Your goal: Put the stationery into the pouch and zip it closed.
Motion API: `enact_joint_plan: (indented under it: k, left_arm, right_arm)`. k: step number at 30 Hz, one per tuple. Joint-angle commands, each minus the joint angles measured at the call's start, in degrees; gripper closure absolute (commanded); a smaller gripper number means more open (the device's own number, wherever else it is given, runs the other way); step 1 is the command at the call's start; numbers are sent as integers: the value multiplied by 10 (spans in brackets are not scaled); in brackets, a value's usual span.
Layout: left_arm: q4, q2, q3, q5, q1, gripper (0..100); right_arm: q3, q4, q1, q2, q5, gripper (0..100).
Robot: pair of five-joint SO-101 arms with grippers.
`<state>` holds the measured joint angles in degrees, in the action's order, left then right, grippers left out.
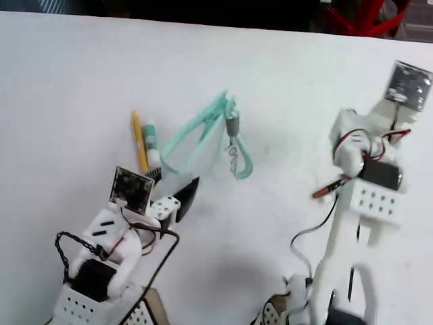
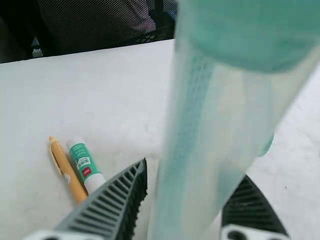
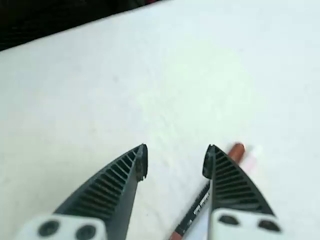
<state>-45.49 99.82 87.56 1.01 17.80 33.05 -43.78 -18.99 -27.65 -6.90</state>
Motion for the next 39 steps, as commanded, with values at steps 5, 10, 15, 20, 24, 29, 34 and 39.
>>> enact_joint_plan:
  k: [5, 10, 15, 20, 24, 29, 34, 39]
  left_arm:
    - [46, 2, 1, 1, -5, 766]
    - [53, 2, 6, 1, -5, 766]
    - [53, 2, 6, 1, -5, 766]
    - [53, 2, 6, 1, -5, 766]
    - [53, 2, 5, 1, -4, 766]
    - [53, 2, 3, 1, -4, 766]
    - [52, 2, 3, 1, -4, 766]
    - [52, 2, 3, 1, -3, 767]
  right_arm:
    - [-25, 16, -89, 124, -146, 819]
    - [-28, 87, -94, 195, -146, 821]
    - [-98, 81, -92, 263, -147, 821]
    - [-192, 34, -88, 363, -151, 821]
    - [-272, -8, -86, 439, -151, 821]
    - [-353, -52, -82, 509, -151, 822]
    - [-389, -54, -82, 556, -151, 822]
    - [-390, -52, -82, 563, -148, 823]
